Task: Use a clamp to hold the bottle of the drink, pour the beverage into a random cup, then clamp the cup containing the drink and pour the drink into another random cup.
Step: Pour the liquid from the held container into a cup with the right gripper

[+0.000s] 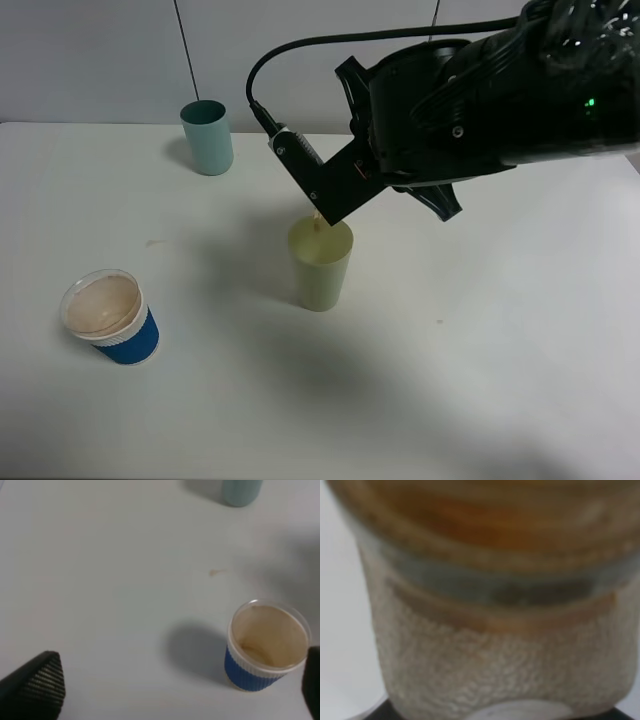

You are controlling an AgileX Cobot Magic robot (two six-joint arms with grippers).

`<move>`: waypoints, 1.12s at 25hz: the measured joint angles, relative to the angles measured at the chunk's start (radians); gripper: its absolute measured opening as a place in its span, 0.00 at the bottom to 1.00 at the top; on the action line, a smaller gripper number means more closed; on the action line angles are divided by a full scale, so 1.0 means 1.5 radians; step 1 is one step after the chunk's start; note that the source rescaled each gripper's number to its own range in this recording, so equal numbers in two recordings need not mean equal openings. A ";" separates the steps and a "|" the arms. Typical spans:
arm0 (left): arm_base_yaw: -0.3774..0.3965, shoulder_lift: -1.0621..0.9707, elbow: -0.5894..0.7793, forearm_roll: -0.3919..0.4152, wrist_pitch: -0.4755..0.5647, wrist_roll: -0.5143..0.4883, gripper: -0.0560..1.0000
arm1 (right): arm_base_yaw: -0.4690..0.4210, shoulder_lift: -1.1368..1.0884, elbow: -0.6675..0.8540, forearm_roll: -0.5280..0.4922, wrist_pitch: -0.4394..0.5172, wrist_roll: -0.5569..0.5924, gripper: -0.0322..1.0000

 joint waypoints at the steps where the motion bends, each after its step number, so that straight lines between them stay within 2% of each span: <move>1: 0.000 0.000 0.000 0.000 0.000 0.000 0.88 | 0.000 0.000 0.000 0.000 0.003 -0.004 0.04; 28: 0.000 0.000 0.000 0.000 0.000 0.000 0.88 | 0.008 0.000 -0.001 -0.010 0.022 -0.033 0.04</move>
